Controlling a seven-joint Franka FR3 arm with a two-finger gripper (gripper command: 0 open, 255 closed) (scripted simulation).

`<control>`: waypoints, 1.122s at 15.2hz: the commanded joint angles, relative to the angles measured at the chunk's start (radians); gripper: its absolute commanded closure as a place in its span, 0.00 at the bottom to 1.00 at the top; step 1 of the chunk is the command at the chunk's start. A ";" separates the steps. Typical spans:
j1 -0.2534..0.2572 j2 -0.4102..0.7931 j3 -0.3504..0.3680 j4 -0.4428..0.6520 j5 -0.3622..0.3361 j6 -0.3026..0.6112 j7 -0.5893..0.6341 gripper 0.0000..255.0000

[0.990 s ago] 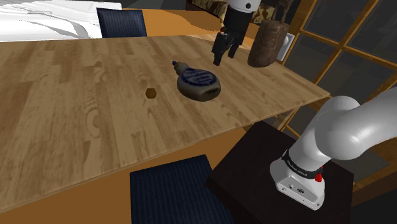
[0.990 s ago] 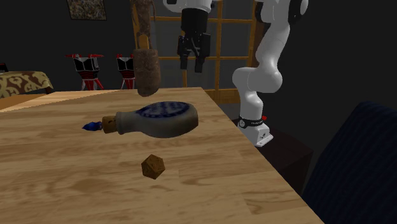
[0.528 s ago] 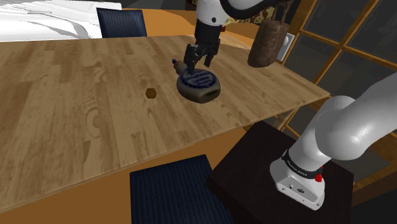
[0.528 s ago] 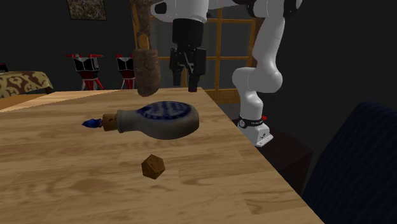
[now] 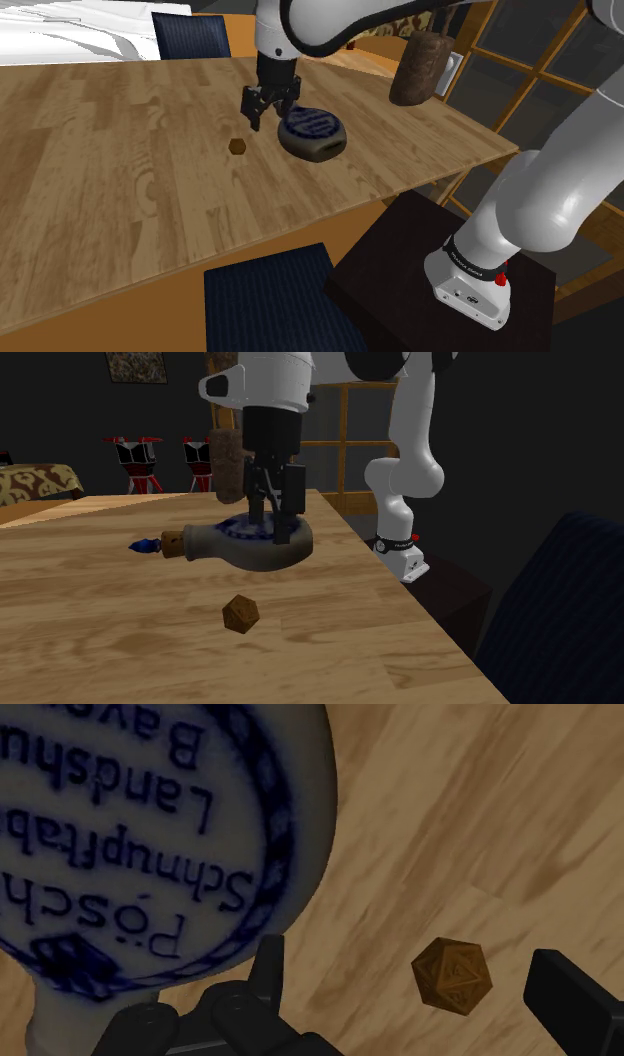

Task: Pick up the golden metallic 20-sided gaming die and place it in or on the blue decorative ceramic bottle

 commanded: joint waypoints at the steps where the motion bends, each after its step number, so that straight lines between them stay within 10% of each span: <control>1: 0.008 0.076 0.014 0.054 -0.024 0.022 0.034 0.00; 17: 0.045 0.289 0.023 0.154 -0.107 0.126 0.119 0.00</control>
